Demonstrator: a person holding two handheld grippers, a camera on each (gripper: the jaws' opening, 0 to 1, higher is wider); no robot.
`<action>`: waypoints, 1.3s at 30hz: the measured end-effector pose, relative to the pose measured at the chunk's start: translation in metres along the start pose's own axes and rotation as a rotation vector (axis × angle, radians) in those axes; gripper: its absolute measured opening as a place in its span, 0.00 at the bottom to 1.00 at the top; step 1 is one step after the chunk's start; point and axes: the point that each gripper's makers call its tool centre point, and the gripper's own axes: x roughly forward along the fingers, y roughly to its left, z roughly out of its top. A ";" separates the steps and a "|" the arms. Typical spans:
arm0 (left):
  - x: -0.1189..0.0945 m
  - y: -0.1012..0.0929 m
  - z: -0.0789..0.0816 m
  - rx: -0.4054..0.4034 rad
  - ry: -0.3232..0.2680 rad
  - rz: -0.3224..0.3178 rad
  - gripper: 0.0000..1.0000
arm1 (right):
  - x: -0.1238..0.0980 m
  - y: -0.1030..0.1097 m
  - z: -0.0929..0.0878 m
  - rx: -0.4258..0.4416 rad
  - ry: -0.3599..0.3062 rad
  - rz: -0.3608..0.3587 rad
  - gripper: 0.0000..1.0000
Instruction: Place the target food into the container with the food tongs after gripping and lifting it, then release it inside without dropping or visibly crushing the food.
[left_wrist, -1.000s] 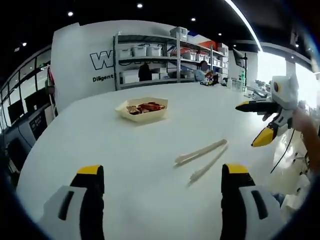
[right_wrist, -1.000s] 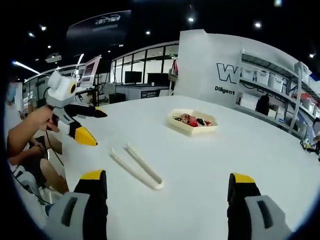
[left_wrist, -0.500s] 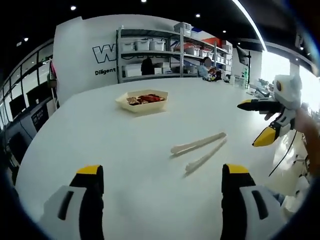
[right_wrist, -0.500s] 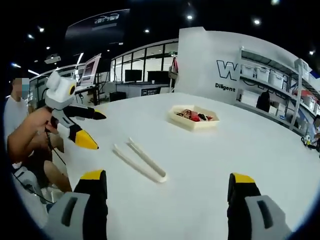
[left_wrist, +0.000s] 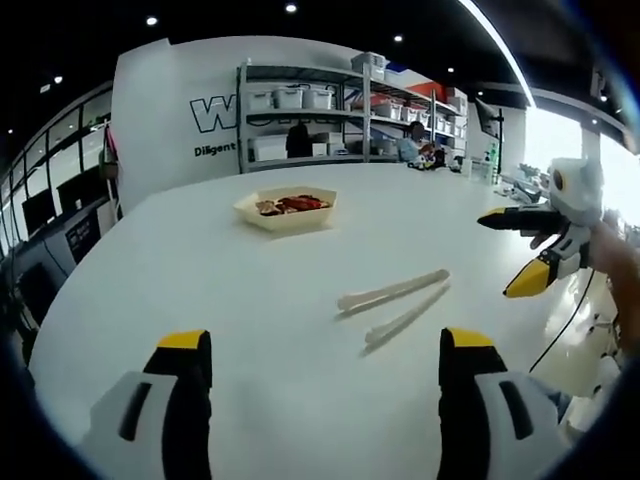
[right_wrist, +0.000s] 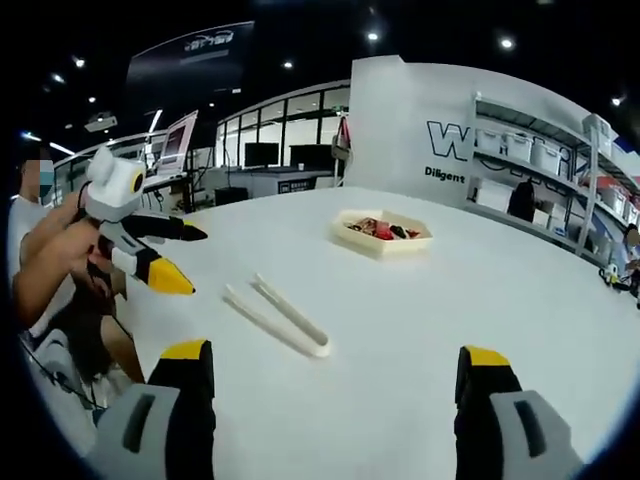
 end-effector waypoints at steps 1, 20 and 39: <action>0.000 0.000 0.001 -0.002 -0.003 0.001 0.93 | 0.000 0.001 0.000 0.005 -0.002 0.002 1.00; 0.004 -0.003 -0.005 -0.015 0.007 -0.009 0.99 | 0.002 -0.001 0.000 0.005 0.008 -0.006 1.00; 0.005 0.000 0.007 0.000 -0.031 0.013 0.99 | 0.007 -0.006 0.000 0.016 0.013 -0.013 1.00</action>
